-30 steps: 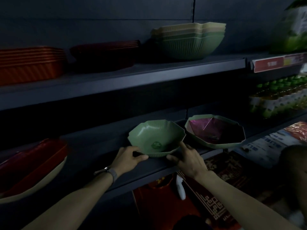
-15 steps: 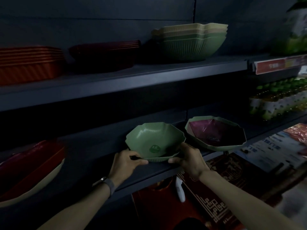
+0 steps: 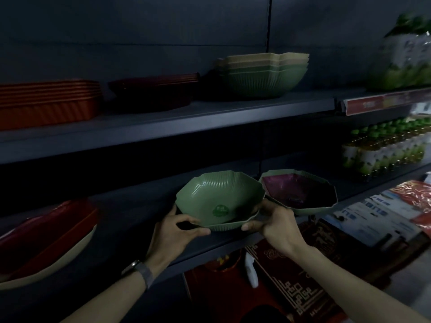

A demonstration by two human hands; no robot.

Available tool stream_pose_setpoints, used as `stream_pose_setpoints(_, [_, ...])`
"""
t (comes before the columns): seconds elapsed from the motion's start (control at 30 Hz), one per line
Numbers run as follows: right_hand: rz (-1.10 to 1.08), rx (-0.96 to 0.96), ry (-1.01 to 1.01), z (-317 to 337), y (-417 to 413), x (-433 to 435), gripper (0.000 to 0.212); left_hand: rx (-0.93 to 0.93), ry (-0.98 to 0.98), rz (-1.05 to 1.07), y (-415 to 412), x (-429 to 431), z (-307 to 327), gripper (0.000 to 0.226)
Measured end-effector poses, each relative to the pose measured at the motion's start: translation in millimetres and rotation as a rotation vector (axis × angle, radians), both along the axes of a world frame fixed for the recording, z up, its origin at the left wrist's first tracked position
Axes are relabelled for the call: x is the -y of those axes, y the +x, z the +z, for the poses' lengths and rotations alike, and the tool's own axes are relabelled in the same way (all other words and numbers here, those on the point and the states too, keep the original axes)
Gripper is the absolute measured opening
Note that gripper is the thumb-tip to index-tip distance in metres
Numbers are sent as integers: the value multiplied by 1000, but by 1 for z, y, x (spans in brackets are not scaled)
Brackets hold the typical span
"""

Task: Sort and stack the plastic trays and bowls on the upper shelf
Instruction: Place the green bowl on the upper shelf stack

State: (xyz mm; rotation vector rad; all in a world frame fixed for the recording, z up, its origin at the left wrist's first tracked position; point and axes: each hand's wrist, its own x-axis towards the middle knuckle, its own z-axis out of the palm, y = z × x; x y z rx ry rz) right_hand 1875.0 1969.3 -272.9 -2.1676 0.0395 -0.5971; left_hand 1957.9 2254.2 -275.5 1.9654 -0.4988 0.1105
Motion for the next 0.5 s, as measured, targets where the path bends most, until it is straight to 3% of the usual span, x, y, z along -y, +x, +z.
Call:
stream_pose_setpoints(0.17, [-44, 54, -9, 21, -29, 3, 40, -61, 30, -36, -16, -13, 21, 88])
stream_pose_setpoints(0.33, [-23, 96, -9, 45, -60, 11, 37, -145, -54, -144, -26, -22, 46, 105])
stream_pose_setpoints(0.5, [16, 108, -26, 76, -93, 18, 33, -124, -129, -199, -43, -20, 79, 74])
